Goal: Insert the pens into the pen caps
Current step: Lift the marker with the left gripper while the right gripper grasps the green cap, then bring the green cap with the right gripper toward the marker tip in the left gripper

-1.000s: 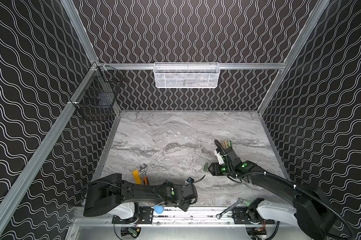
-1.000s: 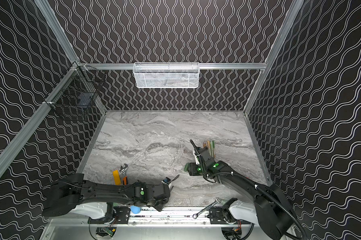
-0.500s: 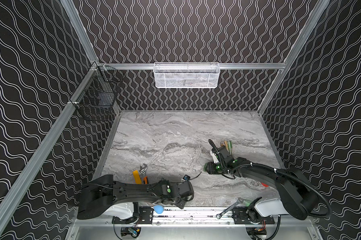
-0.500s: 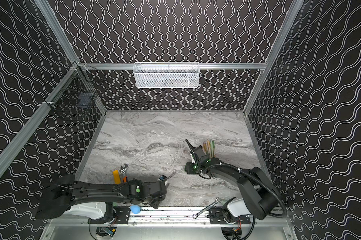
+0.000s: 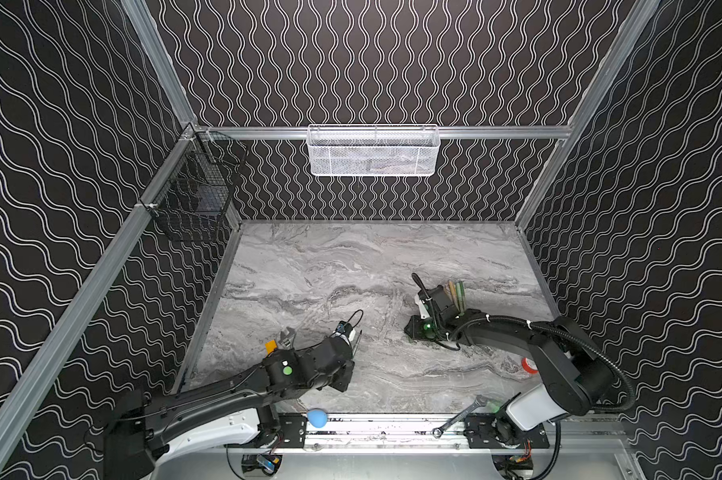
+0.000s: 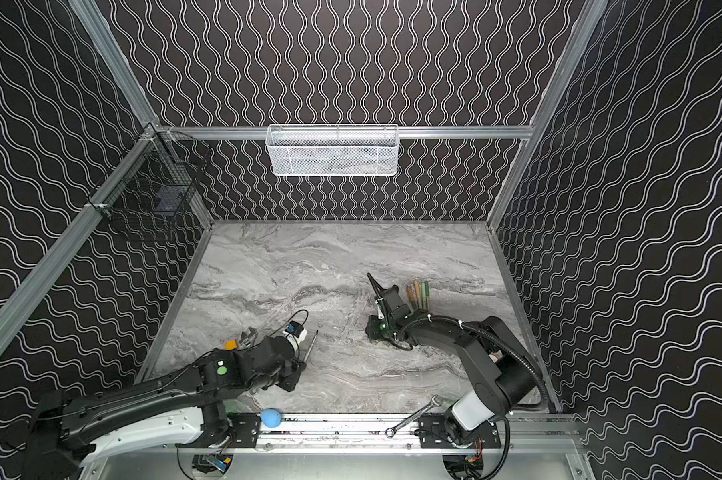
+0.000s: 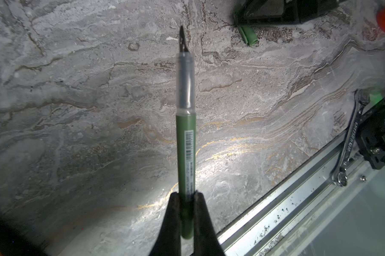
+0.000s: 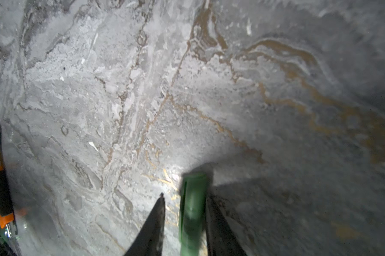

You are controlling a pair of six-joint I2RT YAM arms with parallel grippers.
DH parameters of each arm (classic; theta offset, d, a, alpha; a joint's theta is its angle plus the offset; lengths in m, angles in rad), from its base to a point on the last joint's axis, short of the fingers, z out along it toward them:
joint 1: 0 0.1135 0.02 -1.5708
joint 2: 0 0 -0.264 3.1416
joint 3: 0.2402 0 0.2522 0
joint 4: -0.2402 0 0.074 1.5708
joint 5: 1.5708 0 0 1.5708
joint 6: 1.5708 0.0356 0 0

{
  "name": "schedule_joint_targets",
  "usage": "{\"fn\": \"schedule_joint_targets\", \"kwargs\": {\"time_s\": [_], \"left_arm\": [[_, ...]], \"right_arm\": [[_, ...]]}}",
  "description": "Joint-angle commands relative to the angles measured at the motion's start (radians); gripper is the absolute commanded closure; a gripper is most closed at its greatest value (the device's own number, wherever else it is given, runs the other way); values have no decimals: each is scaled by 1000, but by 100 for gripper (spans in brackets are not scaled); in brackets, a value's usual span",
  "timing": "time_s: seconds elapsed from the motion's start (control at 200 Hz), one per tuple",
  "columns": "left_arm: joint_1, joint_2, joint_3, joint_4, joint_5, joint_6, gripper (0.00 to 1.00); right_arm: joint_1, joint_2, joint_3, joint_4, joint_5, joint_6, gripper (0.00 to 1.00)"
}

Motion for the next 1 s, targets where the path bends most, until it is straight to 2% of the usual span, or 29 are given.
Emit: {"fn": "schedule_joint_targets", "kwargs": {"time_s": [0.0,0.34,0.511,0.766,0.996], "left_arm": [[15,-24,-5,8,13,37,100],[20,-22,-13,37,11,50,100],[29,-10,-12,60,24,78,100],[31,16,-9,170,140,213,100],[44,0,-40,311,279,243,100]], "right_arm": [[0,17,-2,-68,-3,29,71],[2,16,14,-103,-15,-2,81],[0,-9,10,-98,-23,-8,82],[4,-114,-26,29,-77,-66,83],[18,-231,-32,184,-151,-89,83]]}}
